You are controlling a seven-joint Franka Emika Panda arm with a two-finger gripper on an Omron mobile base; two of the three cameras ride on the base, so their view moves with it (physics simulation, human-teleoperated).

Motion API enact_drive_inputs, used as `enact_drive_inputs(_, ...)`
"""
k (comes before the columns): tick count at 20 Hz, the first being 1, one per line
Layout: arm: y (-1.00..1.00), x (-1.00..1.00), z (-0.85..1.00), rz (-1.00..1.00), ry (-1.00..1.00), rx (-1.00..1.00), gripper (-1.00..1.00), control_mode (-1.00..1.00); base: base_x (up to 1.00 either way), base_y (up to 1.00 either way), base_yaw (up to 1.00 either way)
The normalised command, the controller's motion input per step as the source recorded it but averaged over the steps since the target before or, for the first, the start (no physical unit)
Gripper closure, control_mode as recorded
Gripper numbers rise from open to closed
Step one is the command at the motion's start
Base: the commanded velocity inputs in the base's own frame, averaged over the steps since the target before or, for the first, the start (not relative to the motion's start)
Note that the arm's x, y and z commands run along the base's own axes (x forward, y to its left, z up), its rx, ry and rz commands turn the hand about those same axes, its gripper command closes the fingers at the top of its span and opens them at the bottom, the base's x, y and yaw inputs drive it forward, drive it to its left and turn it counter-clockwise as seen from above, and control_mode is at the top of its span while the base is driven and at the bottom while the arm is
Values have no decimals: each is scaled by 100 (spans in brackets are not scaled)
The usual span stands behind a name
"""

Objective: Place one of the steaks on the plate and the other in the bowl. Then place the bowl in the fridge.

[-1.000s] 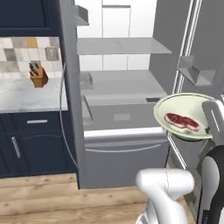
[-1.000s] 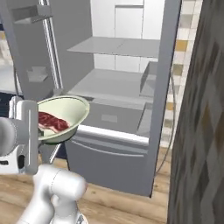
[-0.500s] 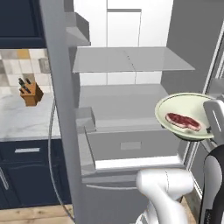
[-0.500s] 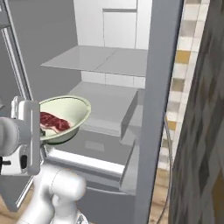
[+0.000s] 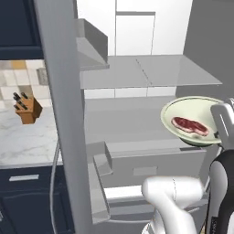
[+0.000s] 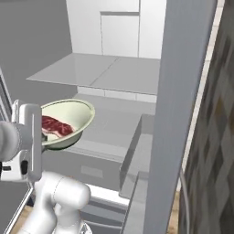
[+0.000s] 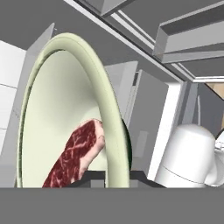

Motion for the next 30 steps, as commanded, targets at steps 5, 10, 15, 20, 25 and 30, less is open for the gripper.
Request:
enact_drive_inputs(5, 0, 0, 0, 0, 0, 0, 100, 100, 10, -45, -7)
enact_drive_inputs(10, 5, 29, 2, 0, 2, 1, 100, -100, 7, -14, 0)
enact_drive_inputs(15, 4, 18, 61, 7, -7, 1, 100, -100, 0, 0, 0)
enact_drive_inputs(20, -7, 22, 52, 14, -17, 2, 100, -100, 0, 0, 0)
enact_drive_inputs(25, 0, 65, 45, 1, -11, 0, 100, -100, 0, 0, 0)
enact_drive_inputs(30, 2, 88, 36, 0, -8, 0, 100, -100, 0, 0, 0)
